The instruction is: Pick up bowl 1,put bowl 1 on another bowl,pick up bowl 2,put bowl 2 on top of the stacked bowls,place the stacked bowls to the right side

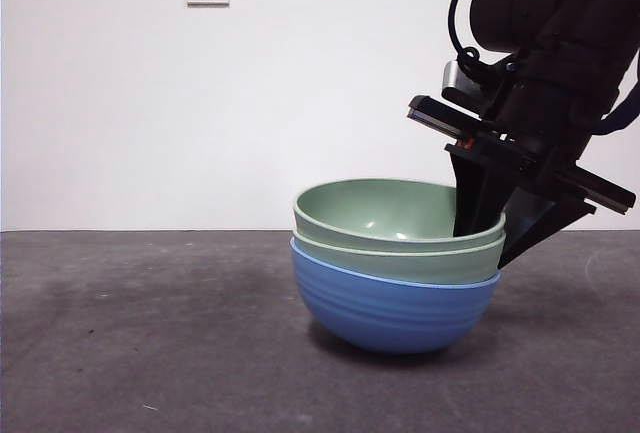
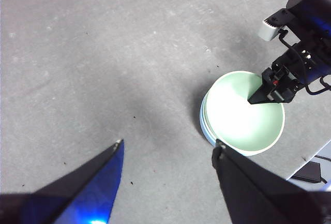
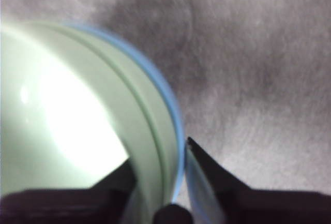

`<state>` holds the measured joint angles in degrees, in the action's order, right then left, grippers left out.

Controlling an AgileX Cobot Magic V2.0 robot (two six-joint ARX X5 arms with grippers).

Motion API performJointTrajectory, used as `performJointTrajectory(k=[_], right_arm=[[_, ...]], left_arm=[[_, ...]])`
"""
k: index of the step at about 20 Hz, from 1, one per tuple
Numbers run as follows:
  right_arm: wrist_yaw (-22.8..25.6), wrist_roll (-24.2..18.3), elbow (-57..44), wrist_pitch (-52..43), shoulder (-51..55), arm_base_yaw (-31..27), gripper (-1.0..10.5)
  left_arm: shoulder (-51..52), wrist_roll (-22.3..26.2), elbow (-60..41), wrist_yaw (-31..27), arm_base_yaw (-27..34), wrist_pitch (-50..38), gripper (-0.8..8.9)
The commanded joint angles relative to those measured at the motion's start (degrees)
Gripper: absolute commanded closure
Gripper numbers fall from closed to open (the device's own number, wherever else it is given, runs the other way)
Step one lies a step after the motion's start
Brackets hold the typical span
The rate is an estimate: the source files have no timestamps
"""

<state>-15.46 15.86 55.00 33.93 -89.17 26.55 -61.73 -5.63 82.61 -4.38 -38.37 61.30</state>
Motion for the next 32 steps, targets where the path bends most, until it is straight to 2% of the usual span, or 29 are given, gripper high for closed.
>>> performJointTrajectory(k=[1,6,10,16,18,23,32], right_arm=[[0.4,-0.5,-0.3,0.4,-0.4,0.1,9.6],[0.4,-0.5,-0.3,-0.9,0.5,0.1,9.6],[0.6,-0.3,-0.2,-1.1,6.0,0.0,9.6],[1.1,-0.3,4.3,-0.9,9.2,-6.3,9.6],[2.5,-0.7,7.0,-1.6,7.8,-9.4,9.6],[2.5,-1.0,11.0,-2.3,0.7,-16.6,9.6],[4.1,-3.1,11.7,-4.3,-9.9,-22.8,9.6]], left_arm=[[0.0,-0.2,0.0,-0.1,0.2,0.1,5.21],[0.0,-0.2,0.0,-0.1,0.2,0.3,5.21],[0.0,-0.1,0.0,-0.1,0.2,0.0,5.21],[0.0,1.2,0.0,-0.1,0.2,0.1,5.21],[0.0,1.2,0.0,0.0,0.1,0.2,5.21],[0.0,1.4,0.0,0.0,0.1,0.2,5.21],[0.0,1.3,0.0,0.0,0.1,0.5,5.21]])
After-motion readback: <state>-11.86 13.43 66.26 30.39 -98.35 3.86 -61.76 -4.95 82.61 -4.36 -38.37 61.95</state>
